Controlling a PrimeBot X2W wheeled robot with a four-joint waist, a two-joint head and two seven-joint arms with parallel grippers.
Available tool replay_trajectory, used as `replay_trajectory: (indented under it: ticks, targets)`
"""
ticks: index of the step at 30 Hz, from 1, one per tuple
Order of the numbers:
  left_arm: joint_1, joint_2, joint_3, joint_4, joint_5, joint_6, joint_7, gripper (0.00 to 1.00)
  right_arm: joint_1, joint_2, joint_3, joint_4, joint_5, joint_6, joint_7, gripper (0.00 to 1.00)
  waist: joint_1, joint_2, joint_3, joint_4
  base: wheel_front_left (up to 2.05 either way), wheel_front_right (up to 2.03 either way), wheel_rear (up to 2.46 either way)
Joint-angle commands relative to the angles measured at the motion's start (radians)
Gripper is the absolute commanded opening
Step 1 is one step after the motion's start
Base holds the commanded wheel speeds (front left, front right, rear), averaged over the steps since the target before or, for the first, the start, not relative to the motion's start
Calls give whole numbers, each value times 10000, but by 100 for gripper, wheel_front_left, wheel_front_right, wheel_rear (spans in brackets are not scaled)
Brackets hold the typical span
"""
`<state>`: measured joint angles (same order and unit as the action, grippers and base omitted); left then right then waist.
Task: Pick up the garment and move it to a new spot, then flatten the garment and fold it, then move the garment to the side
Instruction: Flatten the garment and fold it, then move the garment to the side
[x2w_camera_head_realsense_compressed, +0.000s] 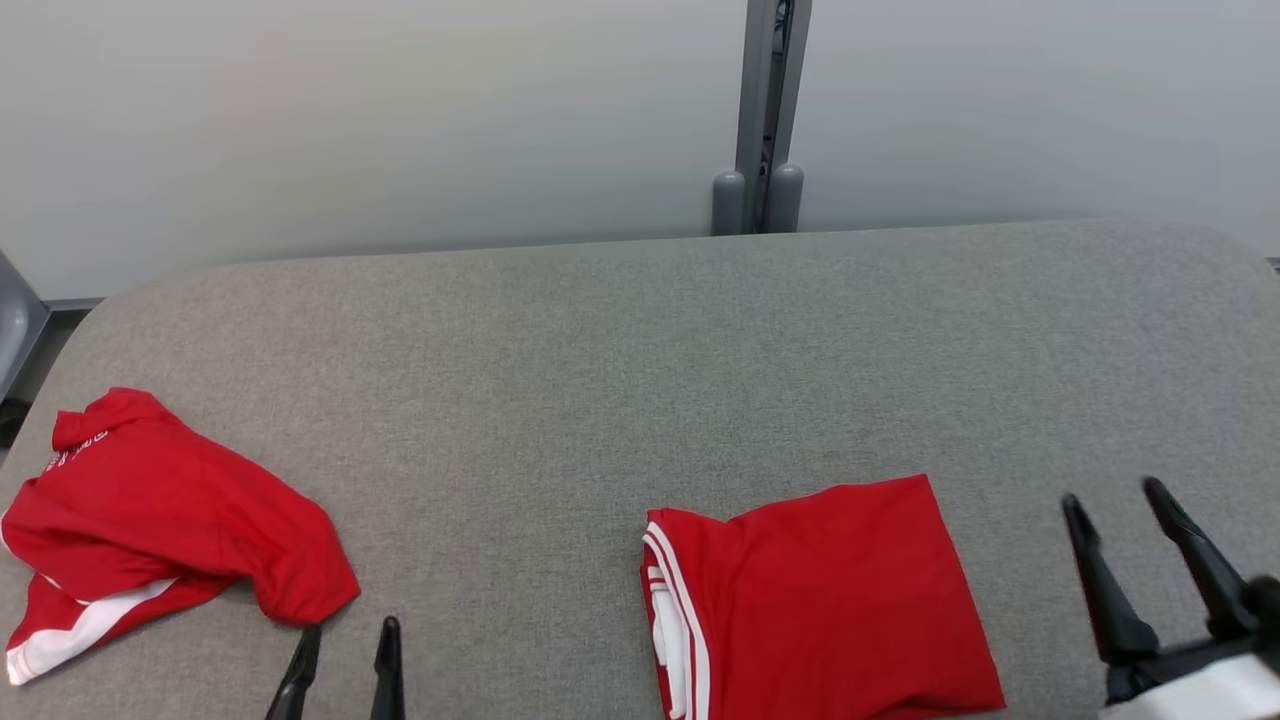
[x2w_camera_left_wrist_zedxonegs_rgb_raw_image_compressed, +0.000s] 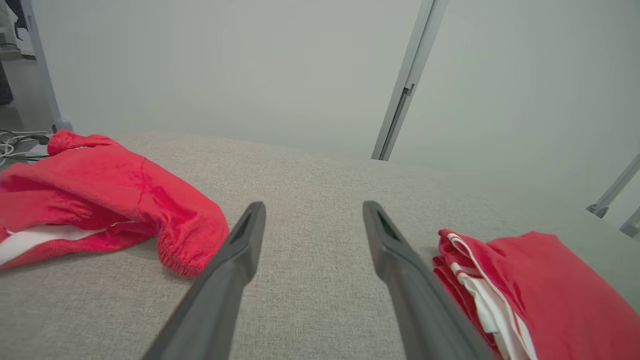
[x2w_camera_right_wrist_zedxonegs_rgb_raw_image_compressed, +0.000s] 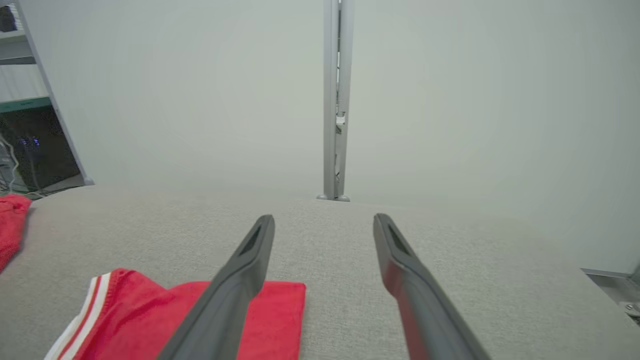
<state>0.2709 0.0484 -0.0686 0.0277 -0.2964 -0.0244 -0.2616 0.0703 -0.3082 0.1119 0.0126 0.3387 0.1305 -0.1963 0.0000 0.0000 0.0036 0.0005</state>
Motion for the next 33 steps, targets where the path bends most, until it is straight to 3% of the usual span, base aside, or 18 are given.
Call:
replay_trajectory:
  ticks: [1, 8, 17, 33]
  targets:
    - [19, 36, 95, -76, -23, 50, -45, 100, 236, 291, -372, 294, -186, 5, -356, 100, 0, 0, -88, -64, 0, 0, 0]
    - [8, 40, 394, 91, 117, -103, -45, 100, 635, 1019, -1505, 1289, -1270, 4, -701, 100, 0, 0, -378, -100, 0, 0, 0]
    - [170, 40, 762, 450, 146, -239, -45, 100, 905, 1748, -2061, 1755, -1857, 4, -699, 100, 0, 0, -521, -101, 0, 0, 0]
    - [167, 39, 716, 372, 237, -232, -46, 100, 745, 1738, -1856, 1642, -1882, 4, -702, 100, 0, 0, -518, 109, 0, 0, 0]
